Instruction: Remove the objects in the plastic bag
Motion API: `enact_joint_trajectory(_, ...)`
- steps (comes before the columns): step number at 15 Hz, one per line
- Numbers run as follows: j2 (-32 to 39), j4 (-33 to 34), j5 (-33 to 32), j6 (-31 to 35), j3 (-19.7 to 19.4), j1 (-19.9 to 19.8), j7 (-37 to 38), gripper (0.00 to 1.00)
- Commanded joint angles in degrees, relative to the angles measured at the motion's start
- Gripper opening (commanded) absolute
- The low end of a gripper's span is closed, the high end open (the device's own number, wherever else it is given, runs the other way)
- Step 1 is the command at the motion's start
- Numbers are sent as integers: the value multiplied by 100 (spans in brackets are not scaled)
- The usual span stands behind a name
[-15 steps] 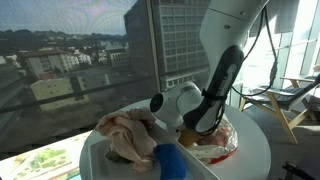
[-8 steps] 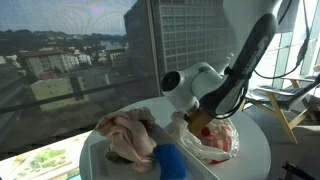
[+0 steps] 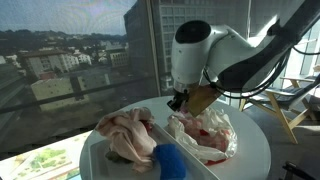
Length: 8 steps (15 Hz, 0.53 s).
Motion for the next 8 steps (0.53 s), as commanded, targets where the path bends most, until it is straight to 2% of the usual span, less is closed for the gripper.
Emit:
enact_joint_trajectory(1,-976,-491,642,610,282,234,-874,19)
enact_joint_trajectory(4,-1173,-522,912,1163,357,601,-1324,19)
enact_joint_trajectory(5,-904,-394,728,1624,192,515,-1500,19)
enact_joint_trajectory(8,-512,-396,862,2447,142,656,-1978,19)
